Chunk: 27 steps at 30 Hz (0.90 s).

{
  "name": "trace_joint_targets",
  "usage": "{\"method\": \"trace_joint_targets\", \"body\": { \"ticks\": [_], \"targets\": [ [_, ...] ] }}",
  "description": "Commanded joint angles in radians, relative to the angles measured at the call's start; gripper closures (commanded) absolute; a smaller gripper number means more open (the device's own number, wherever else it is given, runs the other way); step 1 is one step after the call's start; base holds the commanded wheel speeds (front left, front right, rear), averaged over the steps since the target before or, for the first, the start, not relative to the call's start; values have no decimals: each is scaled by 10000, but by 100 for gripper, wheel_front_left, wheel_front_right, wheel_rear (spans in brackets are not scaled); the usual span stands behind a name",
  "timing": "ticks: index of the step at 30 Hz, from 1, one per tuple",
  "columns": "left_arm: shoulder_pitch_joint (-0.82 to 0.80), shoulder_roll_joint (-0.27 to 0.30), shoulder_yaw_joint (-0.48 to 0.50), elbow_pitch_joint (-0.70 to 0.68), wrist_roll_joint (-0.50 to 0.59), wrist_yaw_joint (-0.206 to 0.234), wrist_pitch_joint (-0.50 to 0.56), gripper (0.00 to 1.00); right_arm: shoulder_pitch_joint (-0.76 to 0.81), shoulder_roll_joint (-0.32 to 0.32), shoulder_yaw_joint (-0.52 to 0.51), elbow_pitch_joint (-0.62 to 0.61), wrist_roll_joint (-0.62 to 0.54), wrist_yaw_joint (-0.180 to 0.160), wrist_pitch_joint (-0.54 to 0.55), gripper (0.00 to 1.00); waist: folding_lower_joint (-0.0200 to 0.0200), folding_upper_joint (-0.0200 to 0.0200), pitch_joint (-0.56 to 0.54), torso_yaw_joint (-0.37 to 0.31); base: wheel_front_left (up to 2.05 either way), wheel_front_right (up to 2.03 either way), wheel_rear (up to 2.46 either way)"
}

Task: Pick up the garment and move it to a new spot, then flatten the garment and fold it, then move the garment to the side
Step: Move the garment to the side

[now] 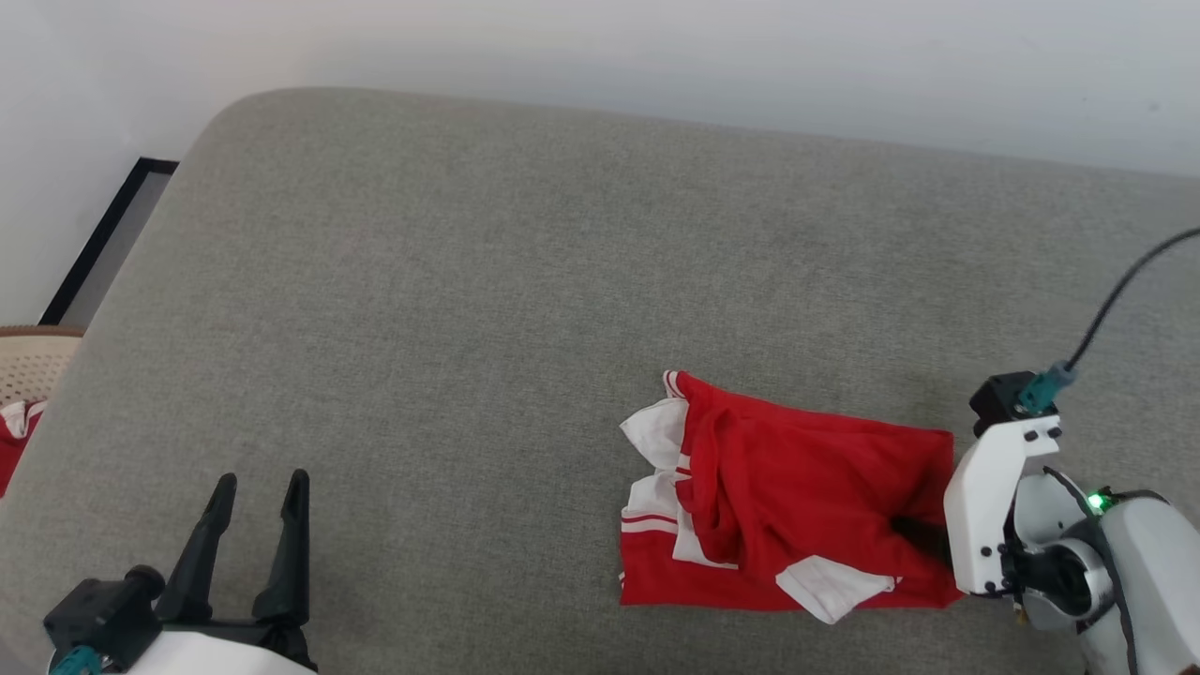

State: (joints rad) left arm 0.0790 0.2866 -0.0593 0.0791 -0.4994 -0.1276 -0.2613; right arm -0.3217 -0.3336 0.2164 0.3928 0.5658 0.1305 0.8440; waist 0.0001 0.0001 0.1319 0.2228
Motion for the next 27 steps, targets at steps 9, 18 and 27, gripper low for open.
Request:
{"method": "trace_joint_targets", "body": {
  "ticks": [9,18,27],
  "targets": [
    [-571,91,-235,160,-200,-34,-45,0,54,423,885,526,358,21,769,100,-1,-1,399,85,0,0,0],
    [-1047,272,-197,68,-373,-34,-45,0,-723,15,145,-728,393,-7,928,100,-1,-1,729,-361,0,0,0],
    [-1816,550,-476,-114,-345,-34,-45,0,-1290,-405,-543,-1792,137,-1,1125,100,-1,-1,1114,-1104,0,0,0]
  ]
}}
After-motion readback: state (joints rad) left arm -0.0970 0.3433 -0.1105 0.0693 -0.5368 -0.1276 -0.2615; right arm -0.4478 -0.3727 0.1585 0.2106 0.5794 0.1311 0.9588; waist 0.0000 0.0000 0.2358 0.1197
